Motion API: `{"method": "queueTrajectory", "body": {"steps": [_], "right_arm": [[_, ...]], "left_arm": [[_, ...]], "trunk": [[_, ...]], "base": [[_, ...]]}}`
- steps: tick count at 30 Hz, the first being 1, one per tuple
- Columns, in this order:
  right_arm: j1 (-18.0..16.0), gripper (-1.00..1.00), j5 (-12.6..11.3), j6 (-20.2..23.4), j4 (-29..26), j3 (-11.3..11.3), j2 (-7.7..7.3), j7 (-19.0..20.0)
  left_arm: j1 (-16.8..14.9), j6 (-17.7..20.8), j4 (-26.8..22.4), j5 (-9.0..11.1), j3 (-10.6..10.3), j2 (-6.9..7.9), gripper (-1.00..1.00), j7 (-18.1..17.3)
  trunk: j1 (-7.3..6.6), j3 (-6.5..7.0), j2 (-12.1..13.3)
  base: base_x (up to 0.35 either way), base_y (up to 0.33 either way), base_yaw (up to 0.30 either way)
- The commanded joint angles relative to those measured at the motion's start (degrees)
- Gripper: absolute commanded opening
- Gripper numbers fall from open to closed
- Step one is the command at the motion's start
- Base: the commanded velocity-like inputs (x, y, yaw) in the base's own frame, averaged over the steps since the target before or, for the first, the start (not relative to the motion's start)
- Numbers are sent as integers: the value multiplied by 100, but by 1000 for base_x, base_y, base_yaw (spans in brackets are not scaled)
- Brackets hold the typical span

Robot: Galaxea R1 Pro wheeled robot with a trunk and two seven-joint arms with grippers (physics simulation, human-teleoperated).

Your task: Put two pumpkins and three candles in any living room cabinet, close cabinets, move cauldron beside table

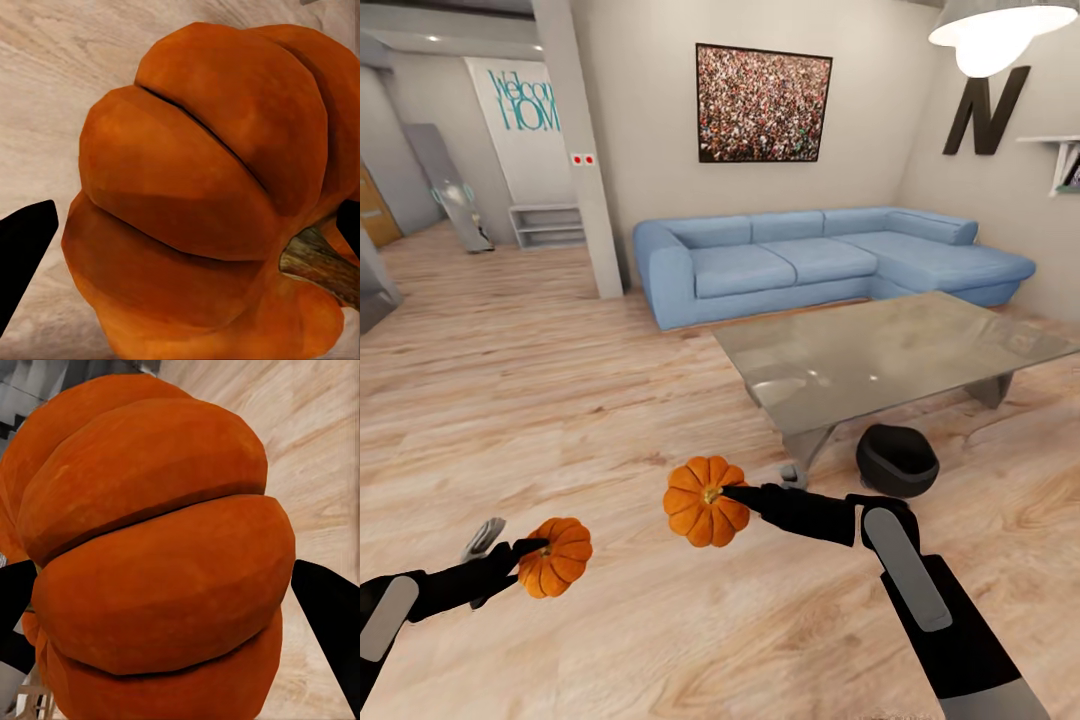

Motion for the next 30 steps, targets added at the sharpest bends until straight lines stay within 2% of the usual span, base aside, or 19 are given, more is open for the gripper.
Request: {"method": "queueTrajectory", "body": {"steps": [1,6,12,18,25,30], "right_arm": [[-5,-100,53,9,7,4,-2,57],[-5,-100,53,-12,103,-4,-1,57],[-5,-100,52,-6,161,-226,-7,57],[-5,-100,52,2,253,-249,-10,59],[-5,-100,50,8,294,-251,-8,57],[-5,-100,45,8,369,-251,-3,65]], "left_arm": [[-3,44,-4,28,19,-2,-100,-22],[-3,45,2,26,28,-3,-100,-22],[-3,48,3,32,24,-3,-100,-22],[-3,49,3,32,30,-3,-100,-22],[-3,49,3,32,32,-3,-100,-22],[-3,49,3,32,33,-3,-100,-22]], "trunk": [[-23,21,40],[-133,145,240],[-265,293,481],[-397,442,721],[-551,615,1002],[-660,739,1203]], "base": [[0,0,-221],[0,0,-221],[0,0,-222],[-19,0,-222],[-256,0,-222],[-51,0,-222]]}}
